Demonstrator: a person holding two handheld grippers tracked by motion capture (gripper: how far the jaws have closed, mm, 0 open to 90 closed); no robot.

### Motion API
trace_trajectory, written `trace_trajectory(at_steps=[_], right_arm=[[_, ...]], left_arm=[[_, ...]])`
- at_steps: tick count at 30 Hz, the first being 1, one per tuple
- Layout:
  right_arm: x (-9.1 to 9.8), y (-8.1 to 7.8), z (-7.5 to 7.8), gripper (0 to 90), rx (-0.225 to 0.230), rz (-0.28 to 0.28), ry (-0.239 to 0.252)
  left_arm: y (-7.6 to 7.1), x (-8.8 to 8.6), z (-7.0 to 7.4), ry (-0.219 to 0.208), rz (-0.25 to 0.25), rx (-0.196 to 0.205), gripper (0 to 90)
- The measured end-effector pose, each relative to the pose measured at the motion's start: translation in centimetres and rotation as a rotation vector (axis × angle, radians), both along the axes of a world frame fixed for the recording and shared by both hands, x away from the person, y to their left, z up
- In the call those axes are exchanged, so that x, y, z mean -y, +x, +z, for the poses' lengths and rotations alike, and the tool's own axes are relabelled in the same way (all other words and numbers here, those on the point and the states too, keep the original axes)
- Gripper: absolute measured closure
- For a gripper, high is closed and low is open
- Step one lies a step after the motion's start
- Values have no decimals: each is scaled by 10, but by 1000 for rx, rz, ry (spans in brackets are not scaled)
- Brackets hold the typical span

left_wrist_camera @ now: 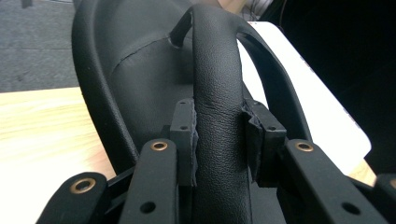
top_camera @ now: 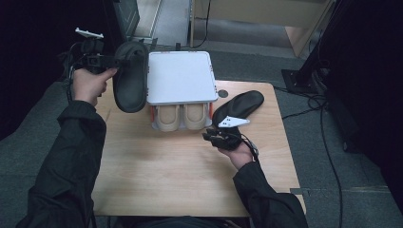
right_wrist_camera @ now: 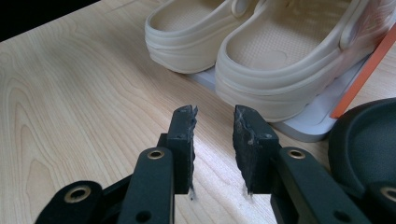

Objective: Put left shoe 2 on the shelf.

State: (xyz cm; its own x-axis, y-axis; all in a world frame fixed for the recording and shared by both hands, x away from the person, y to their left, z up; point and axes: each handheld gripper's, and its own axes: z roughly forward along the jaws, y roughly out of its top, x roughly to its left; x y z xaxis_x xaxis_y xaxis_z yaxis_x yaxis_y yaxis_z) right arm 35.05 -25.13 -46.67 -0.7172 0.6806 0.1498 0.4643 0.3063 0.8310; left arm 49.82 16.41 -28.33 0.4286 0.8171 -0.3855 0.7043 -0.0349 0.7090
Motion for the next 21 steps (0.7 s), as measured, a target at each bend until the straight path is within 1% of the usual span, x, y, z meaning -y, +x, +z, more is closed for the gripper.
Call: trace_trajectory(at_steps=[4, 6, 9, 12, 17, 20, 21], right_arm=[[0, 1, 0, 691, -6, 2, 0], [1, 1, 1, 691, 2, 2, 1], [1, 1, 1, 691, -4, 1, 7], [2, 3, 0, 691, -6, 5, 6], [2, 2, 2, 691, -11, 14, 18], [0, 2, 1, 690, 8, 26, 6], [0, 2, 1, 691, 6, 25, 5]], left_arm=[[6, 15, 1, 2, -16, 0, 678], [9, 22, 1, -7, -19, -2, 678], [15, 31, -1, -18, -23, -3, 678], [20, 39, -1, -14, -24, -4, 678], [30, 51, -5, -10, -23, -11, 678], [34, 58, -9, -5, -26, -20, 678], [36, 61, -10, -6, -27, -23, 678]])
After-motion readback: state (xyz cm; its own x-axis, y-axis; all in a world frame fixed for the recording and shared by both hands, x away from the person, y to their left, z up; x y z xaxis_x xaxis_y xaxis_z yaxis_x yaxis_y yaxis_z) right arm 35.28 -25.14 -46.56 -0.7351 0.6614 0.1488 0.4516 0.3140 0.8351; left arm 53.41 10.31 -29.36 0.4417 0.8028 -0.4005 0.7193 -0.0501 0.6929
